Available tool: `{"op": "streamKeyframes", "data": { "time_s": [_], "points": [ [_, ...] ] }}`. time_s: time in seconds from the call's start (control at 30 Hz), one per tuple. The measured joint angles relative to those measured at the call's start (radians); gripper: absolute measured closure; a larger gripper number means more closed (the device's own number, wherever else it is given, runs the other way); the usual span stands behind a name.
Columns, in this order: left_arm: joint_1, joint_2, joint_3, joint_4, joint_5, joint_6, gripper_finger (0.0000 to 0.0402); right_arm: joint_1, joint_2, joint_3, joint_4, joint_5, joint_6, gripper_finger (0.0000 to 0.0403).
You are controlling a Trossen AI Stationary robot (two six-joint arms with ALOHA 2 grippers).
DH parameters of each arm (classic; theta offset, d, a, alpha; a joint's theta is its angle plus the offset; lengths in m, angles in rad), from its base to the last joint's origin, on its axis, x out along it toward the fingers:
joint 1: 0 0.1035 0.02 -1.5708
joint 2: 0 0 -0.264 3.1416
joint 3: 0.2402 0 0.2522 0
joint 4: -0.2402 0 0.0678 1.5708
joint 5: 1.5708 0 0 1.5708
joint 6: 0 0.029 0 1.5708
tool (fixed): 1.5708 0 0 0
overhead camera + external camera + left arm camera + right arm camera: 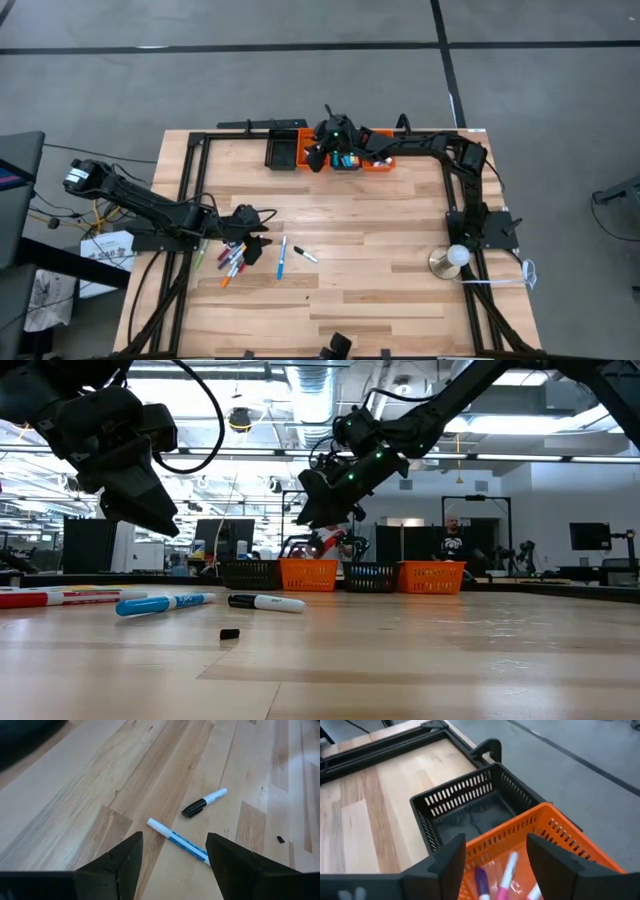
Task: Pick & Place Markers
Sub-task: Put the white black highlighter pen into the left orange bin
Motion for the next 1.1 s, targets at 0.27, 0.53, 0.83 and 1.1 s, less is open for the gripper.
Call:
{"op": "streamKeyframes", "data": {
  "time_s": [0.27, 0.53, 0.83, 1.1],
  "points": [
    [0.000, 0.000, 0.000, 0.000, 0.000, 0.000, 0.0188, 0.115, -0.033, -0.001, -0.095, -0.179, -0.090, 0.0196],
    [-0.001, 0.000, 0.000, 0.000, 0.000, 0.000, 0.0188, 0.355, -0.023, -0.006, -0.220, -0.151, -0.083, 0.0221],
    [0.000, 0.000, 0.000, 0.000, 0.000, 0.000, 0.0188, 0.587, -0.012, -0.078, -0.144, 0.283, 0.004, 0.0251],
    [0.000, 0.000, 0.000, 0.007, 0.000, 0.000, 0.0188, 0.630, 0.067, -0.079, -0.107, 0.238, 0.133, 0.0250]
  ]
}}
